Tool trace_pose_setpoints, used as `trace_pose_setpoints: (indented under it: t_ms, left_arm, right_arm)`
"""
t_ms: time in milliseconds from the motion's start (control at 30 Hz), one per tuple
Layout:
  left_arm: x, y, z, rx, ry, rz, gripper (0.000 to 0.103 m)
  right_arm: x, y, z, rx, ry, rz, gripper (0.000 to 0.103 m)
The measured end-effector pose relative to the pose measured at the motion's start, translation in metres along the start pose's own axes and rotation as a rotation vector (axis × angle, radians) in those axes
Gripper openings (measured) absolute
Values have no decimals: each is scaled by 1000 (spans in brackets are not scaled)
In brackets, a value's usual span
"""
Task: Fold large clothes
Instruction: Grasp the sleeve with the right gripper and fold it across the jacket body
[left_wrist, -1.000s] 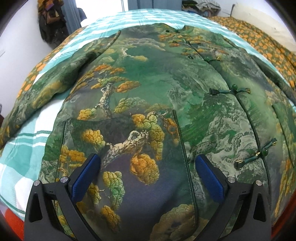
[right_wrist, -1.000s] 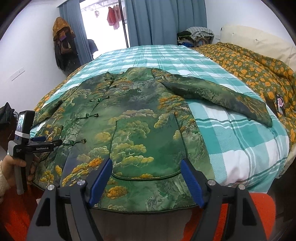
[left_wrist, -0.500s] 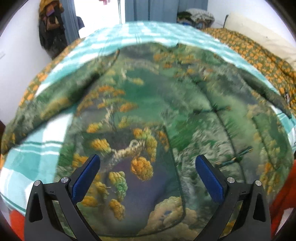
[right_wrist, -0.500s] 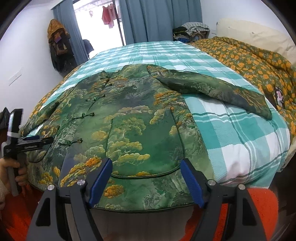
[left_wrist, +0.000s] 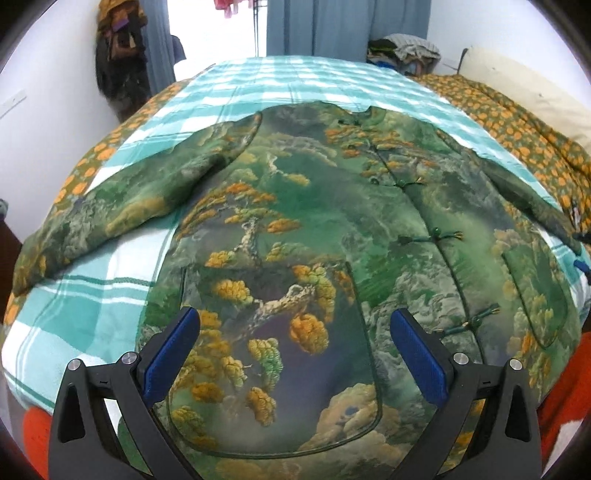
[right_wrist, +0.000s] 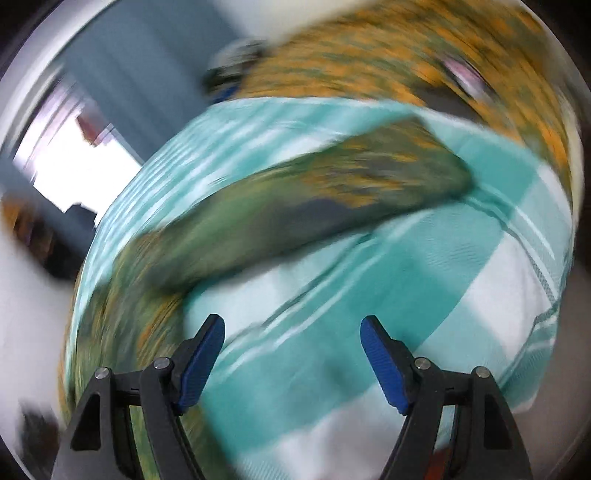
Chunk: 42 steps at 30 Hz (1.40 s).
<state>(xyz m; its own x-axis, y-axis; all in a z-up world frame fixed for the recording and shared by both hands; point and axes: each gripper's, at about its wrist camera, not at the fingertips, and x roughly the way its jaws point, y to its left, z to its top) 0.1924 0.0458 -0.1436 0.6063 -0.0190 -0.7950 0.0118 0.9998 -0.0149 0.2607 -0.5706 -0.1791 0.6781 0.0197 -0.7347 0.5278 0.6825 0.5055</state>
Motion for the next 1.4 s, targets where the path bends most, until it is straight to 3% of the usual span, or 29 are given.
trace_pose_setpoints:
  t_ms: [233,300,333,433,533,667,800,900,1067,1100,1133,1167,1200,1300,1400]
  left_arm:
    - [5,-4,-4,19,20,17,102]
    - [7,-5,-7,29,26,18,102]
    - [7,-6,-8,34,28,18,102]
    - [6,-6,-10,34,25,14,102]
    - [5,-5,-10,23,15,4,102]
    - [3,-4,-8,5,10,-6,102]
    - [-4,-1,-6,-7,-6,-10,102]
    - [-8,2,-5,-9,-13,-6,102]
    - [-6,6,-4,-20,0,-13,102]
    - [-5,6,-3,-20,5,-16,102]
    - [-4,5,-1,-20,10,-25,102]
    - [-3,5,2,-18,13,-34,102]
    - [-3,3,7,-15,11,-48,102]
    - [-6,-2,23,-6,-6,-108,102]
    - [3,-15,49,-6,6,-239,102]
  right_arm:
    - [40,-59,42,406,-122,54,74]
    - [42,-59,47,451,-141,29,42]
    - [40,-57,51,445,-147,-4,17]
    - [16,-15,62,281,-229,-75,12]
    - [-18,66,60,-53,-313,-64,12]
    - [-61,178,18,-406,-372,67,12]
    - [-71,277,-59,-698,-339,195,11]
    - [-51,322,-128,-861,-279,219,11]
    - [1,346,-219,-973,-140,201,13]
    - [18,346,-238,-991,-80,181,14]
    - [29,345,-248,-1001,-24,169,25]
    - [41,343,-257,-1002,59,165,46]
    - [46,339,-266,-993,118,172,55]
    - [24,315,-272,-969,156,228,62]
    - [-5,284,-259,-959,137,257,66]
